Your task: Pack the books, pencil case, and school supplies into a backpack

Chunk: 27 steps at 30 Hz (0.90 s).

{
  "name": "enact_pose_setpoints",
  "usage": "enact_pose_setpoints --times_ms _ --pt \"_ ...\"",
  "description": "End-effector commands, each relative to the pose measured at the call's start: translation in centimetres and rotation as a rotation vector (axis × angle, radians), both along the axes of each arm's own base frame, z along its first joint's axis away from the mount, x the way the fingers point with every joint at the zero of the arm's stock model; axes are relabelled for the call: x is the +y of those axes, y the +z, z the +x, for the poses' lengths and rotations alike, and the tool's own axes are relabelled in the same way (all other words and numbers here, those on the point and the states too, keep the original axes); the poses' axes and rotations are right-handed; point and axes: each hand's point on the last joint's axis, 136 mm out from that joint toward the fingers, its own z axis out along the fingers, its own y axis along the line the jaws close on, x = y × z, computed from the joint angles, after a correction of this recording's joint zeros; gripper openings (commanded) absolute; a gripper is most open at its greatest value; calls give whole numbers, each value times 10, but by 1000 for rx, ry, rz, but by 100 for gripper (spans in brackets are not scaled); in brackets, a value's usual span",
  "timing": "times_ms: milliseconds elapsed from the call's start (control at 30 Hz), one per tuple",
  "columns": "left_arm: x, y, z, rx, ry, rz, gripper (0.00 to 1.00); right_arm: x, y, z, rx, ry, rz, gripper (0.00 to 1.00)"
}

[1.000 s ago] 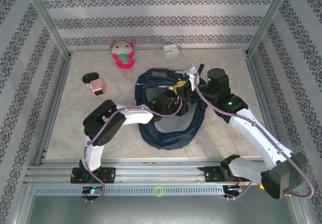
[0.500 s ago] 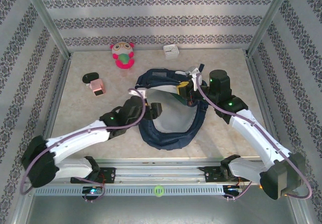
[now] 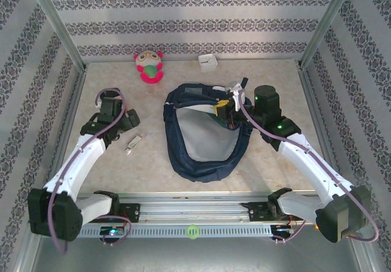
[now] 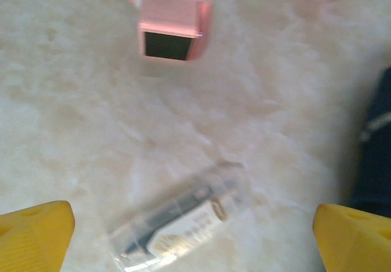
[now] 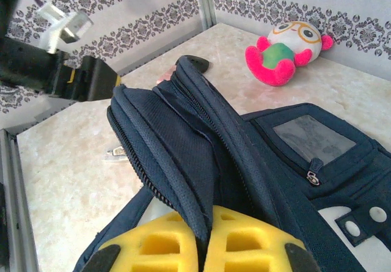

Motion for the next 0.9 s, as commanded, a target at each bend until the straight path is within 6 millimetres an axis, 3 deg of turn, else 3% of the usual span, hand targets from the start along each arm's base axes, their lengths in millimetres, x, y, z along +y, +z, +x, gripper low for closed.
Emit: enact_pose_setpoints --times_ms 0,467,867 --pt "12 -10 14 76 -47 8 99 8 29 -3 -88 43 66 0" --pt "49 -56 117 216 -59 67 99 8 24 -9 -64 49 74 0" --pt "69 -92 156 283 -59 114 100 5 19 -4 -54 38 56 0"
